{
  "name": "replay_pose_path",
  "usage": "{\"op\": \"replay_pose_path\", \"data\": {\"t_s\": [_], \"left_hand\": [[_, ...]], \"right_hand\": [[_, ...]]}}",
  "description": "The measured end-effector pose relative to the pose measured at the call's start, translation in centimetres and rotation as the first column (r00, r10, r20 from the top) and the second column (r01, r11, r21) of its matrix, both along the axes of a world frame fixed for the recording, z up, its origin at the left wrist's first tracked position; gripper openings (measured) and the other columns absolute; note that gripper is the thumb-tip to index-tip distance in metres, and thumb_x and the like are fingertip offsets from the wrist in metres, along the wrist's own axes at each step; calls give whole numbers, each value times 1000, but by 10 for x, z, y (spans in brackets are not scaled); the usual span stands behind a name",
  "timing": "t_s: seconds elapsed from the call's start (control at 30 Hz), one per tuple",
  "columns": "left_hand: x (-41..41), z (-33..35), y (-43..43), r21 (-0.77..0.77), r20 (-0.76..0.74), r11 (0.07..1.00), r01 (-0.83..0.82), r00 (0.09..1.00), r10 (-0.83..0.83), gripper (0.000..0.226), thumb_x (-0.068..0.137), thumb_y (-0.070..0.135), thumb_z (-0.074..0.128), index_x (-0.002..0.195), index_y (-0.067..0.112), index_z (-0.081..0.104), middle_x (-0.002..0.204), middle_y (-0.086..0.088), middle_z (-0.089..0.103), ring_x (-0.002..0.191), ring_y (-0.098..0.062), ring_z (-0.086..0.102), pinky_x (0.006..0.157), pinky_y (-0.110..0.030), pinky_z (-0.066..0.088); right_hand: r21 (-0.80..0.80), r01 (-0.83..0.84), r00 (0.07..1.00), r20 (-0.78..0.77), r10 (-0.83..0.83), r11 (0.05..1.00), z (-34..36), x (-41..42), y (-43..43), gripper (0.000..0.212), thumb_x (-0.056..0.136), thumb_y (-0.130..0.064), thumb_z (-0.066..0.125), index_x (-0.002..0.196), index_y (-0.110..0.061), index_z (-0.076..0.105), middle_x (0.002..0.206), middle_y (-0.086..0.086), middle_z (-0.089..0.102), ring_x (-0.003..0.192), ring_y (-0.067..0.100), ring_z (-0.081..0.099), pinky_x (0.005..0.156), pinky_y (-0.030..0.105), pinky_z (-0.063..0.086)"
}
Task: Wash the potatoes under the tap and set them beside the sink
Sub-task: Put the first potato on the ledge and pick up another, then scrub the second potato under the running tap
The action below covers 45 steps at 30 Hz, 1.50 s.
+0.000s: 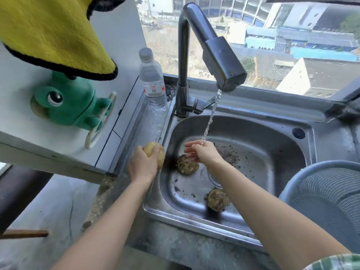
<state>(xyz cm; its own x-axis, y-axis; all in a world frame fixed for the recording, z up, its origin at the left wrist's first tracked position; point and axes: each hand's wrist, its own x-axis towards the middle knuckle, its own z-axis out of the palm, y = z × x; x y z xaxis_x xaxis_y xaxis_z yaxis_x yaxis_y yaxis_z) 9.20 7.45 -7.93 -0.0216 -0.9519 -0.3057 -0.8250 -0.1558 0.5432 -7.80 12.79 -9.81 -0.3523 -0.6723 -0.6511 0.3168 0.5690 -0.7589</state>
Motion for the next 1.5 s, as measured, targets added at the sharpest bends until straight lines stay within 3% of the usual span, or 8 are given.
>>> {"op": "replay_pose_path", "data": {"t_s": [0.33, 0.5, 0.8, 1.0, 1.1, 1.17, 1.37, 1.5], "left_hand": [[33, -12, 11, -228, 303, 957, 182, 947, -108, 45, 102, 32, 41, 129, -1, 55, 121, -27, 57, 110, -42, 51, 90, -48, 39], [15, -14, 15, -341, 428, 883, 323, 890, -160, 31, 91, 22, 56, 116, 6, 65, 119, -21, 60, 108, -39, 53, 94, -52, 43], [-45, -16, 14, -312, 319, 819, 482, 865, -388, 21, 90, 22, 56, 99, 15, 73, 110, -10, 64, 110, -29, 50, 93, -40, 40], [-77, -23, 8, -123, 221, 800, 587, 802, -555, 31, 97, 25, 44, 106, 11, 70, 106, -10, 68, 105, -28, 55, 87, -38, 45], [-85, -31, 5, -61, 186, 793, 607, 787, -588, 29, 97, 26, 45, 105, 11, 69, 106, -11, 69, 103, -29, 57, 83, -39, 46], [-85, -37, 4, -24, 153, 793, 608, 786, -598, 28, 97, 26, 45, 100, 12, 70, 103, -9, 70, 99, -29, 59, 79, -38, 49], [-80, -46, 0, 83, 74, 803, 590, 800, -595, 30, 94, 26, 46, 101, 16, 74, 101, -6, 73, 97, -28, 63, 81, -41, 54], [-74, -49, 1, 169, -13, 792, 586, 805, -593, 28, 96, 24, 46, 105, 16, 72, 104, -5, 72, 98, -26, 63, 81, -36, 51]], "right_hand": [[198, -109, 982, -129, 136, 974, -30, 1, 10, 29, 97, 4, 35, 94, -1, 63, 78, 9, 65, 50, 9, 60, 38, 10, 40], [318, -188, 953, -171, 251, 929, -54, -12, 22, 27, 95, -2, 45, 81, -5, 68, 89, 16, 69, 80, 24, 58, 75, 33, 49], [408, -249, 910, -212, 356, 879, -67, -26, 31, 29, 93, -9, 54, 105, 14, 65, 78, 15, 56, 74, 24, 50, 69, 34, 40], [619, -344, 789, -217, 575, 706, -78, -26, 40, 32, 96, -17, 46, 65, -14, 41, 74, 6, 44, 70, 23, 44, 65, 31, 40], [728, -414, 743, -77, 664, 547, -92, -20, 59, 20, 97, -19, 52, 109, -4, 60, 106, 14, 52, 118, 35, 49, 100, 36, 38], [762, -411, 739, -42, 672, 501, -110, -15, 72, 50, 95, -21, 57, 139, 1, 46, 140, 21, 48, 135, 38, 42, 110, 41, 35], [858, -330, 700, -57, 712, 393, -125, -2, 86, 92, 84, -37, 69, 153, -17, 13, 155, 19, 18, 140, 40, 28, 109, 42, 36], [792, -189, 830, -187, 525, 581, -115, -4, 78, 91, 72, -52, 71, 145, -16, 30, 144, 19, 39, 128, 38, 45, 100, 40, 45]]}}
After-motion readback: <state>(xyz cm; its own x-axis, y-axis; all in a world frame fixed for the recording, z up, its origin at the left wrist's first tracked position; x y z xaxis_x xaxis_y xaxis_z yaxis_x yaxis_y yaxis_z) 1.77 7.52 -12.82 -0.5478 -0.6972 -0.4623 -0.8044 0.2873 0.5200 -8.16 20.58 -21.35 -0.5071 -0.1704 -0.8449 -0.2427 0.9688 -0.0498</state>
